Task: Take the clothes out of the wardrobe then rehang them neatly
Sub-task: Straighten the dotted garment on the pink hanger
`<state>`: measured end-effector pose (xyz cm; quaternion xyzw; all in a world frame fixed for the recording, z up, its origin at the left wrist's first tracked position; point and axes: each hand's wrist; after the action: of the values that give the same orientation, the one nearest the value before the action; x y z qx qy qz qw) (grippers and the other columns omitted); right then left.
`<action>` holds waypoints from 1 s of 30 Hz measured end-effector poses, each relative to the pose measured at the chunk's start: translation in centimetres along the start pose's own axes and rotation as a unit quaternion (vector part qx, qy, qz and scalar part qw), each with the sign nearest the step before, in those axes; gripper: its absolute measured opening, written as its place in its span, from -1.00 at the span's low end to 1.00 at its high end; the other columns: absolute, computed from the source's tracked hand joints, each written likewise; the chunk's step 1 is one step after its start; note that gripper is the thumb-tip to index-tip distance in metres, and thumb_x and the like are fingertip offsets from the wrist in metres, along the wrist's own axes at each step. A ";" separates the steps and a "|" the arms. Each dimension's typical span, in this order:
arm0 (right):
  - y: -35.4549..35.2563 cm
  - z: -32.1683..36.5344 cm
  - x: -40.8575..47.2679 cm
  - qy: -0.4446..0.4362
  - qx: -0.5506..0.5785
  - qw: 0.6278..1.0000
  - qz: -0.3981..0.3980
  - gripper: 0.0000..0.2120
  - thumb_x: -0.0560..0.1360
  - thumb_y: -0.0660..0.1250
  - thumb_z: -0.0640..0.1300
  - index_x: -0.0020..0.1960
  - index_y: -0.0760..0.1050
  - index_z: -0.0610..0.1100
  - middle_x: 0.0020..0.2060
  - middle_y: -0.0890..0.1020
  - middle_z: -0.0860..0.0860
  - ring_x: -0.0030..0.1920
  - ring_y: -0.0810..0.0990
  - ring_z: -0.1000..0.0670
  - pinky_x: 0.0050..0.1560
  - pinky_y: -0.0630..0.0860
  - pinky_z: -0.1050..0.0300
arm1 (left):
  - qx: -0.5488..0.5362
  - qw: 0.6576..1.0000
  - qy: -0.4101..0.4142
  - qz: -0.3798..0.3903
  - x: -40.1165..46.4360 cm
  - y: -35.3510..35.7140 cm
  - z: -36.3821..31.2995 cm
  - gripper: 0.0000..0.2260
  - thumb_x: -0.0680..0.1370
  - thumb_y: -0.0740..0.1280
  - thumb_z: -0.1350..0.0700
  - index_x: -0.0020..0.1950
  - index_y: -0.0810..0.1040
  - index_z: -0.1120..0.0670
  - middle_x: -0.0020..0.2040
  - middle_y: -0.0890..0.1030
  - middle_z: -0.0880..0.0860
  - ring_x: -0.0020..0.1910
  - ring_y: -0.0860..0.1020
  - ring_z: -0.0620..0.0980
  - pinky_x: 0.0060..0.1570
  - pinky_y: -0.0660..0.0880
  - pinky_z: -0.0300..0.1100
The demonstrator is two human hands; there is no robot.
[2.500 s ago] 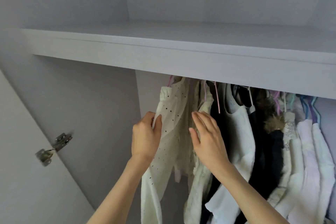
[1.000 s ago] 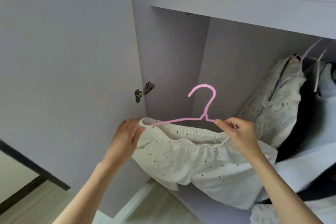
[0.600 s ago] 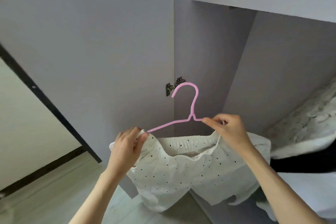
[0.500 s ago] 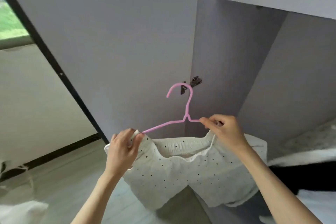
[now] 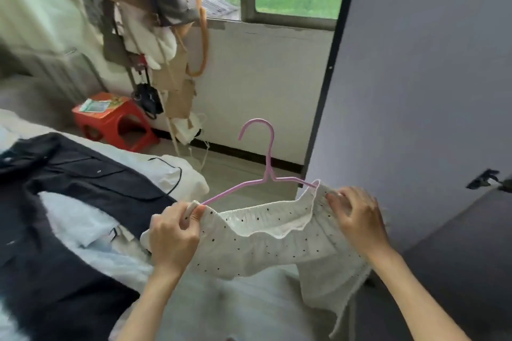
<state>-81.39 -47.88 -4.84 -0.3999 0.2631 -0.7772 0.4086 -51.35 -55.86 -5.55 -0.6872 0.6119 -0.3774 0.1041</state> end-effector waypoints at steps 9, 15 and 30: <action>12.2 14.3 4.9 -0.206 0.079 0.973 0.062 -0.52 0.46 0.13 0.27 -0.24 0.48 -0.14 -0.33 0.53 0.00 -0.29 0.44 -0.03 -0.22 0.18 0.20 | 0.105 0.964 -0.157 -0.188 -3.7 -11.0 10.0 -0.63 0.47 0.12 -0.21 -0.22 0.56 0.03 -0.34 0.50 -0.13 -0.35 0.42 -0.11 -0.13 0.25 -0.14; 18.4 24.0 5.9 -0.310 0.118 0.938 0.102 -0.59 0.44 0.16 0.19 -0.25 0.48 -0.16 -0.33 0.54 -0.01 -0.30 0.49 -0.04 -0.28 0.42 0.13 | 0.190 0.907 -0.189 -0.323 -5.6 -18.4 12.9 -0.67 0.47 0.19 -0.14 -0.20 0.57 0.09 -0.30 0.59 -0.01 -0.31 0.51 0.08 -0.19 0.22 -0.16; 26.0 47.7 7.5 -0.423 0.326 0.837 0.119 -0.57 0.35 0.22 0.21 -0.50 0.35 -0.09 -0.56 0.39 0.00 -0.51 0.38 -0.09 -0.48 0.26 0.14 | 0.407 0.703 -0.256 -0.525 -4.8 -35.1 13.9 -0.68 0.51 0.23 -0.06 -0.10 0.57 0.19 -0.15 0.62 0.12 -0.07 0.46 0.16 0.03 0.16 -0.08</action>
<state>-33.04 -71.87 4.89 -0.4994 -0.1582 -0.5187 0.6757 -15.43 -47.82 4.11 -0.8582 -0.1106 -0.3932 0.3110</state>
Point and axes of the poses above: each hand's wrist, its own x-axis towards the middle knuckle, its own y-axis out of the palm, z = x × y
